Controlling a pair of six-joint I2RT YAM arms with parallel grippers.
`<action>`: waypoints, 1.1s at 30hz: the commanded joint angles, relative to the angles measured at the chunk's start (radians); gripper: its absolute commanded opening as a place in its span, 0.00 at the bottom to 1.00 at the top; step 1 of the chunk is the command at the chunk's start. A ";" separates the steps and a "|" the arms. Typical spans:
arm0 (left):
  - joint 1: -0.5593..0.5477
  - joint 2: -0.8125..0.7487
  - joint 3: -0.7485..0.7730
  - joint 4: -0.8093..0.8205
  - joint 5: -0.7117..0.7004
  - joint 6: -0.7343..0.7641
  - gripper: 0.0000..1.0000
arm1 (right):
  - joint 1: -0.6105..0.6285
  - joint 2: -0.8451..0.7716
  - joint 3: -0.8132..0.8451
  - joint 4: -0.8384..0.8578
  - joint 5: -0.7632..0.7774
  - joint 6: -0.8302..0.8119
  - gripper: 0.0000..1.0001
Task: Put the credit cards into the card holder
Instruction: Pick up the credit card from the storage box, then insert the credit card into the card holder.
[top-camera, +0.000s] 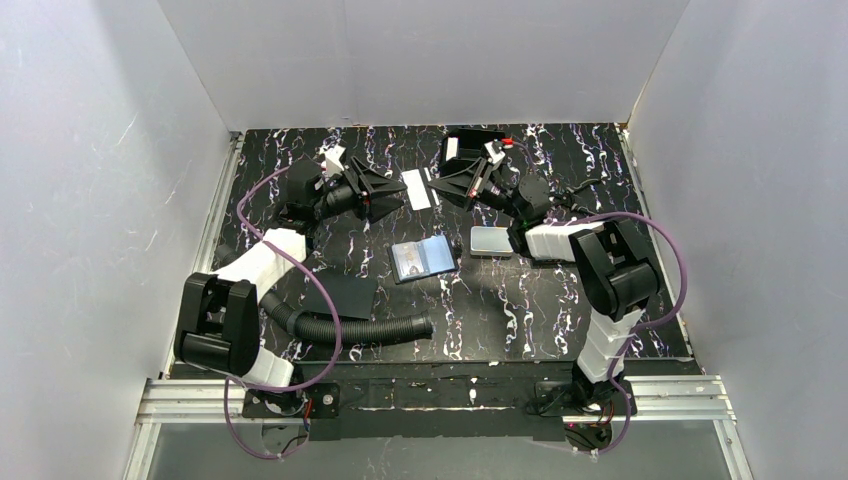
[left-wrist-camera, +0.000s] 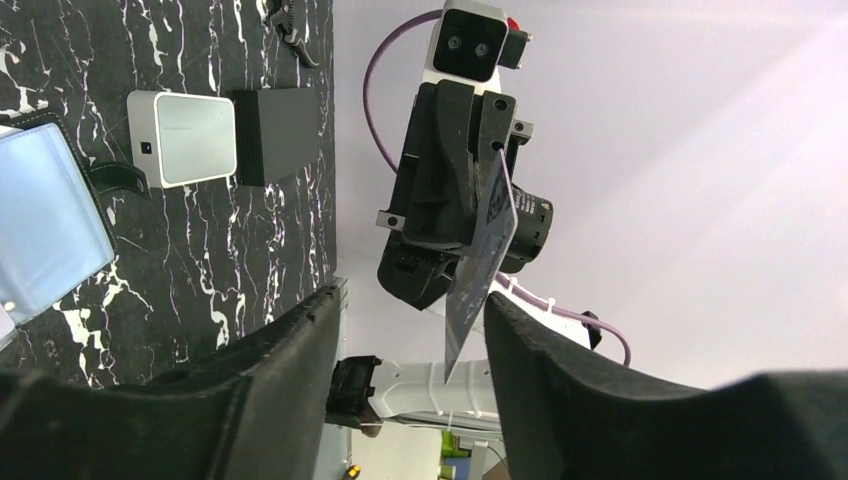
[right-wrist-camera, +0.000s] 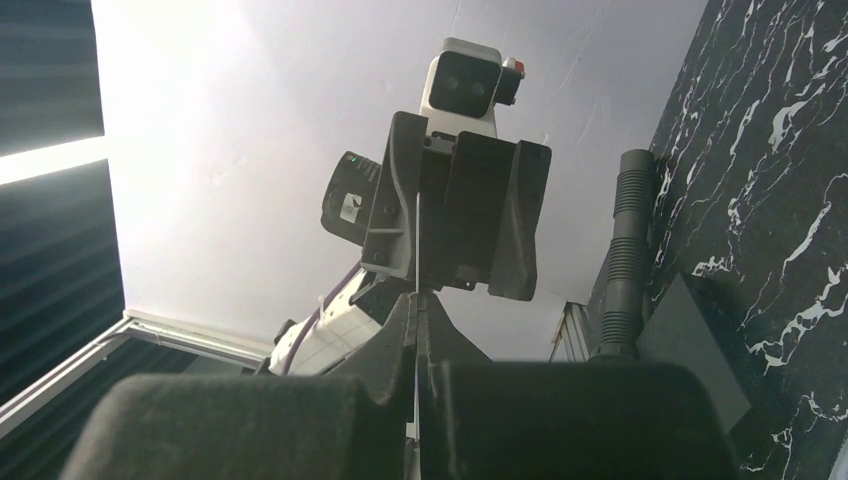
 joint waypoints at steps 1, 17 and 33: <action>-0.023 -0.042 0.013 0.029 0.003 0.009 0.46 | 0.011 0.010 -0.011 0.094 0.017 0.017 0.01; -0.105 -0.046 0.052 -0.390 -0.209 0.433 0.00 | 0.004 -0.116 0.204 -1.202 0.163 -1.008 0.47; -0.124 0.147 0.011 -0.472 -0.226 0.568 0.00 | 0.033 0.034 0.260 -1.489 0.143 -1.403 0.20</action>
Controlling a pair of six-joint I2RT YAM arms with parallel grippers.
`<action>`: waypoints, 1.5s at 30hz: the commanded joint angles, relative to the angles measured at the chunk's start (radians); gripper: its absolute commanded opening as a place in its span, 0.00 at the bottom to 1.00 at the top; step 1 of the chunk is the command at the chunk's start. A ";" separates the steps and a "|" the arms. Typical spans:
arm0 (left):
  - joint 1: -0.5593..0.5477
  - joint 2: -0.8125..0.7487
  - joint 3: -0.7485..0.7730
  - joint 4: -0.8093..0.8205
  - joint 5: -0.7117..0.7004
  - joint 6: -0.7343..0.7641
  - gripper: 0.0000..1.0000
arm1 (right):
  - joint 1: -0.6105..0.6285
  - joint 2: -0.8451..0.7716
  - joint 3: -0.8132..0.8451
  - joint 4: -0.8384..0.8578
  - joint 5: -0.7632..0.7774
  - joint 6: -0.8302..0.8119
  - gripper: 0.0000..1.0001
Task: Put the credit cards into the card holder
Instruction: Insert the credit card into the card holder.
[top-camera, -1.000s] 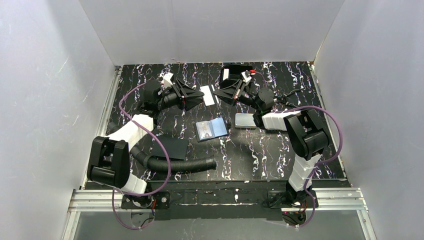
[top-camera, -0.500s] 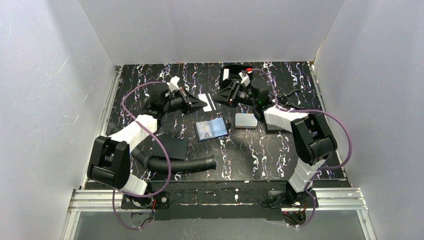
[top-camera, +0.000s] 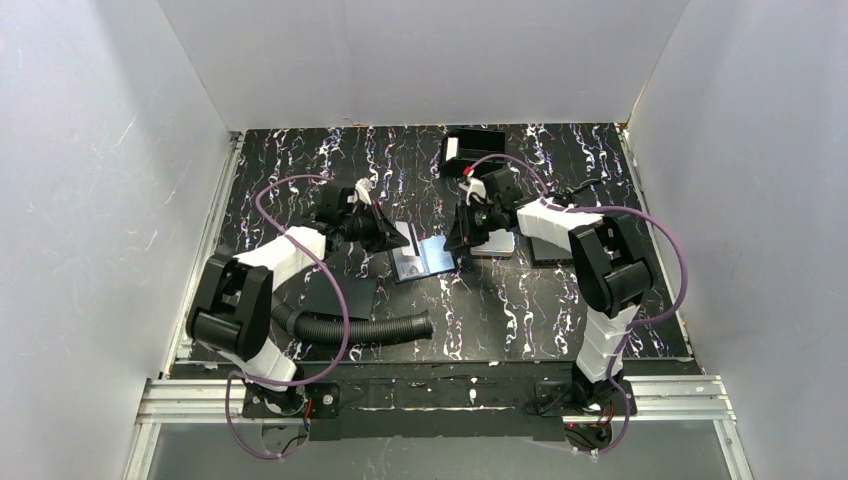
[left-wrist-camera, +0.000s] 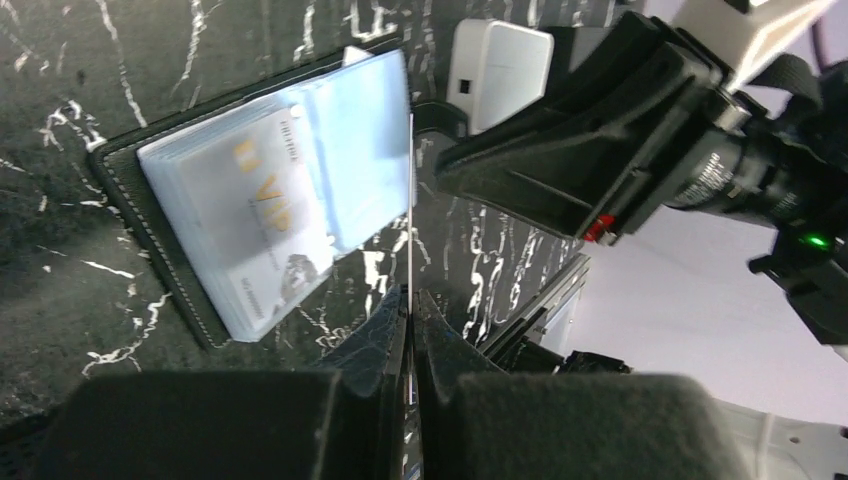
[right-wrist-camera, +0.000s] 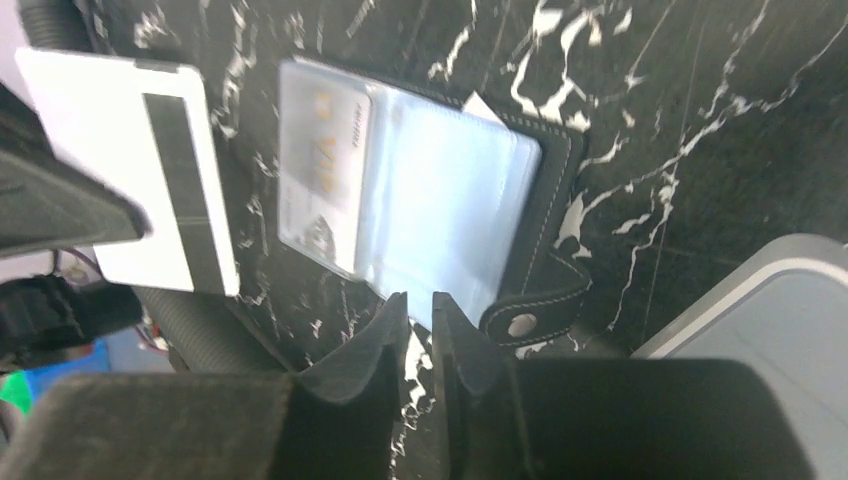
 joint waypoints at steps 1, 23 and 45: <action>-0.007 0.066 0.001 -0.024 0.020 0.039 0.00 | 0.006 0.007 0.008 -0.043 0.025 -0.108 0.18; -0.015 0.189 0.041 -0.019 0.060 0.058 0.00 | 0.024 0.005 0.024 -0.034 0.042 -0.122 0.16; -0.028 0.261 0.057 0.007 0.096 0.047 0.00 | 0.020 0.072 -0.021 0.024 0.048 -0.094 0.11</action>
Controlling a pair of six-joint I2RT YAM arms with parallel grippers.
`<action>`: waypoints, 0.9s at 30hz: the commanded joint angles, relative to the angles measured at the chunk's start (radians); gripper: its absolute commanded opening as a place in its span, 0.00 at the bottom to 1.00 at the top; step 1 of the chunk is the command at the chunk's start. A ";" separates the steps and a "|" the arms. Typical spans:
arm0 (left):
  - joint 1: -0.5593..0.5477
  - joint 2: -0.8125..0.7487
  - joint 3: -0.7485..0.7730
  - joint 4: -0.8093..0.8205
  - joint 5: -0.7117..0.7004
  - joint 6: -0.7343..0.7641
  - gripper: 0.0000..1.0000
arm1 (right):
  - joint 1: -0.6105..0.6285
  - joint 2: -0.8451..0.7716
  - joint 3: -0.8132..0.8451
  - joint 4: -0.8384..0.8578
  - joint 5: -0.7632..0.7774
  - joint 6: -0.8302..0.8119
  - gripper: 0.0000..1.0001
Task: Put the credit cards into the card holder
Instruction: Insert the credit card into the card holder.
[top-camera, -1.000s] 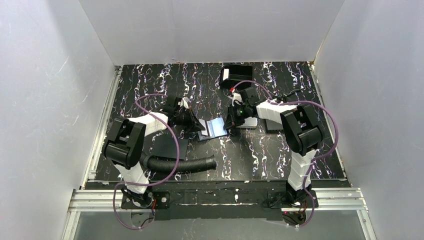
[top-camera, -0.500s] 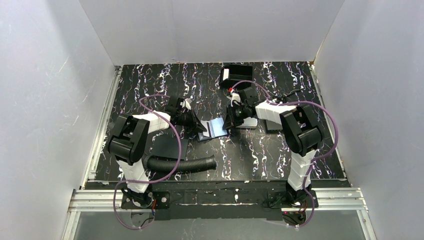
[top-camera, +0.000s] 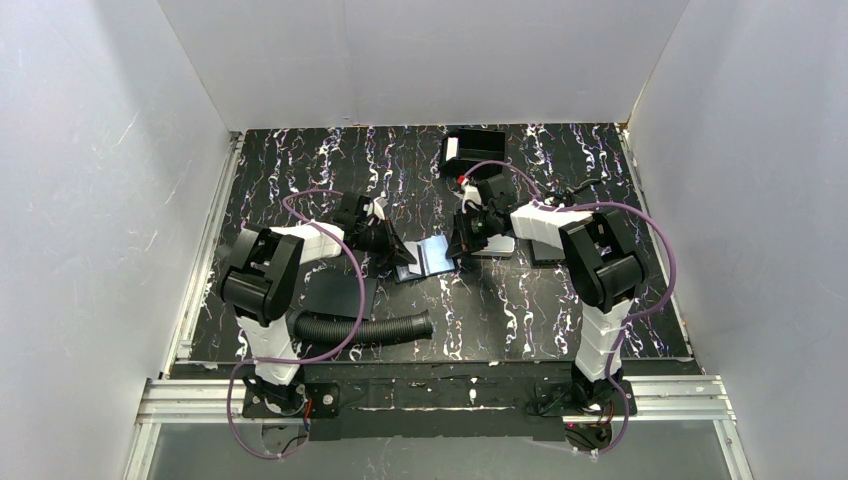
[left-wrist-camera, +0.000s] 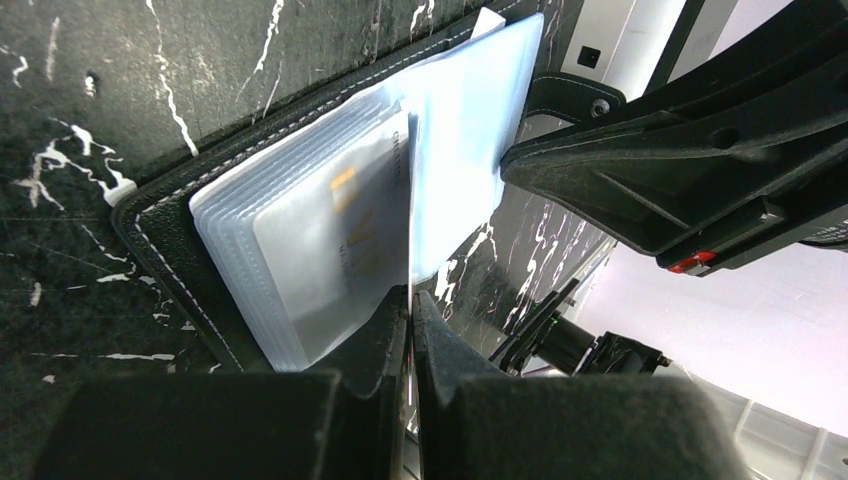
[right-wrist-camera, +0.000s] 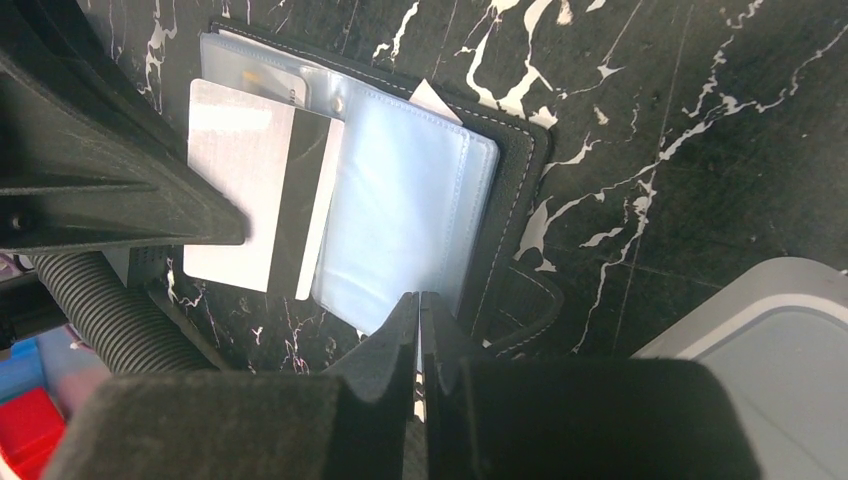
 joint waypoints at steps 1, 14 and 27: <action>-0.005 0.010 0.013 0.007 0.026 0.007 0.00 | -0.001 0.016 -0.018 0.036 -0.003 -0.004 0.11; -0.005 0.024 -0.011 0.128 0.059 -0.020 0.00 | -0.001 0.024 -0.024 0.047 -0.016 -0.002 0.10; -0.006 0.029 -0.068 0.209 0.054 -0.049 0.00 | -0.001 0.028 -0.030 0.055 -0.035 0.004 0.09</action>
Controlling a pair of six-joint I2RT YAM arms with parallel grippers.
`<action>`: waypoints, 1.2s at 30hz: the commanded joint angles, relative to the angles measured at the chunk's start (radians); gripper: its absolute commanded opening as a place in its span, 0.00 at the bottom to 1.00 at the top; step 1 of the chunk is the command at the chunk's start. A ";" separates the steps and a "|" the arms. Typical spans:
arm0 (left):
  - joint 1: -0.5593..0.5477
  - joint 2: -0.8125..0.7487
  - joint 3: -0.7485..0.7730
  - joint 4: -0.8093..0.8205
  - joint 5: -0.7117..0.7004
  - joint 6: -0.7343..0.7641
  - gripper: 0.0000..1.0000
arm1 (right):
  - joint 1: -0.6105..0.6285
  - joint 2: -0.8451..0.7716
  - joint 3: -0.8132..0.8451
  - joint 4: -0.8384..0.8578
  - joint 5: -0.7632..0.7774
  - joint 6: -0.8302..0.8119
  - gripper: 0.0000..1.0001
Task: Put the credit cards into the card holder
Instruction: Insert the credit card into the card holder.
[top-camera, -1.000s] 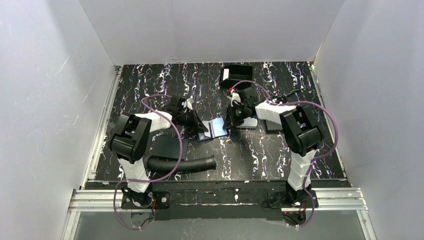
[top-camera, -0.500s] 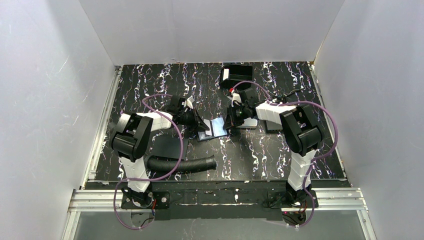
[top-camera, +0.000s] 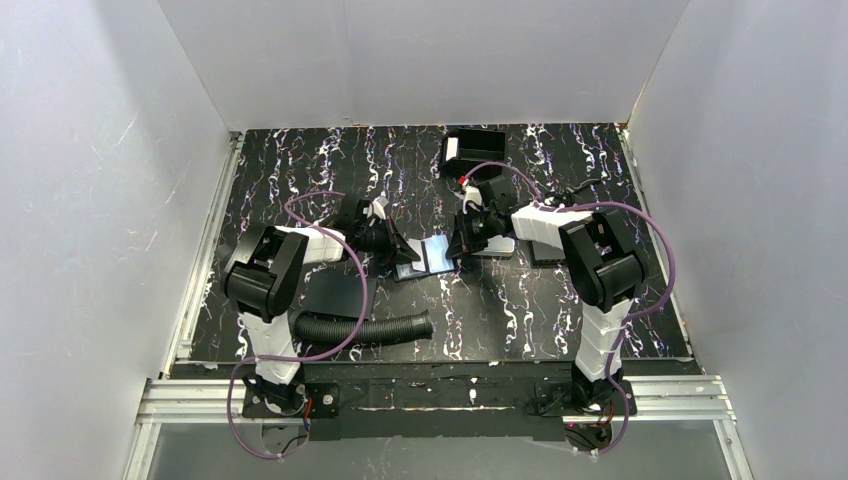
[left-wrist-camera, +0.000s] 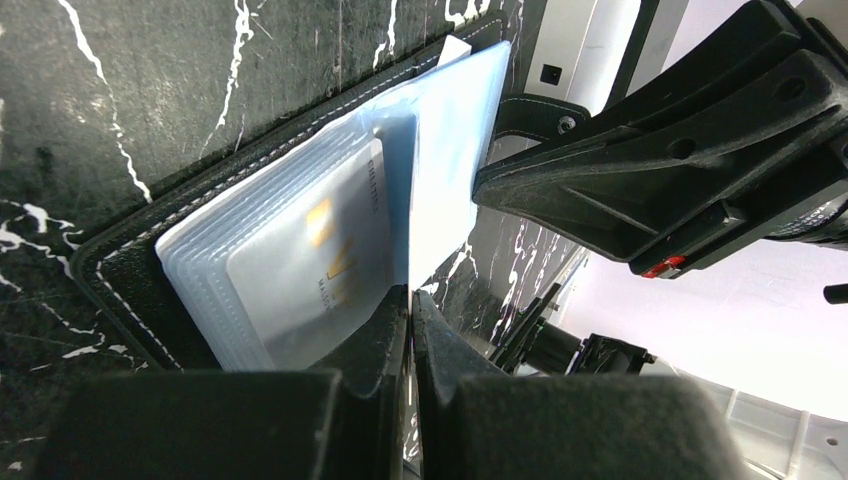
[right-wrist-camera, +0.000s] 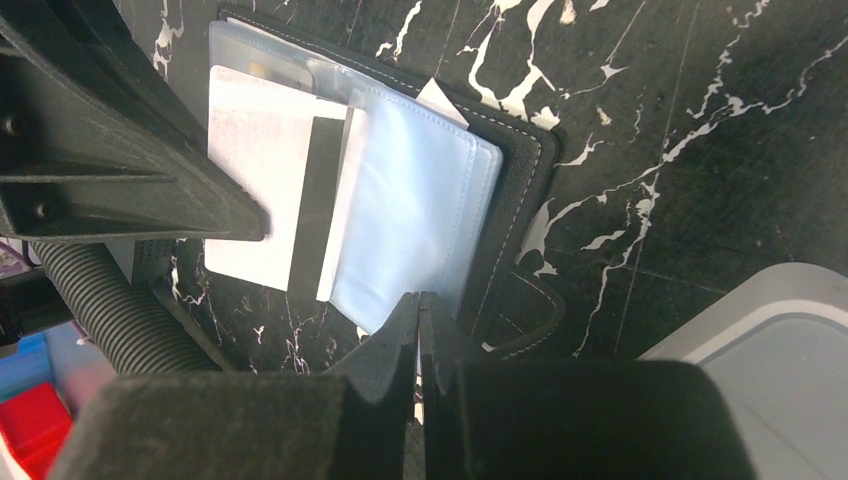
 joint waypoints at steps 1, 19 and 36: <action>-0.006 -0.006 -0.031 0.038 0.010 0.002 0.00 | 0.000 0.025 -0.016 0.029 -0.014 0.003 0.08; -0.006 -0.049 -0.036 0.042 -0.058 0.137 0.00 | 0.000 0.029 -0.028 0.033 -0.024 0.000 0.08; 0.002 -0.062 -0.013 0.026 -0.072 0.130 0.00 | 0.000 0.029 -0.034 0.036 -0.032 0.000 0.07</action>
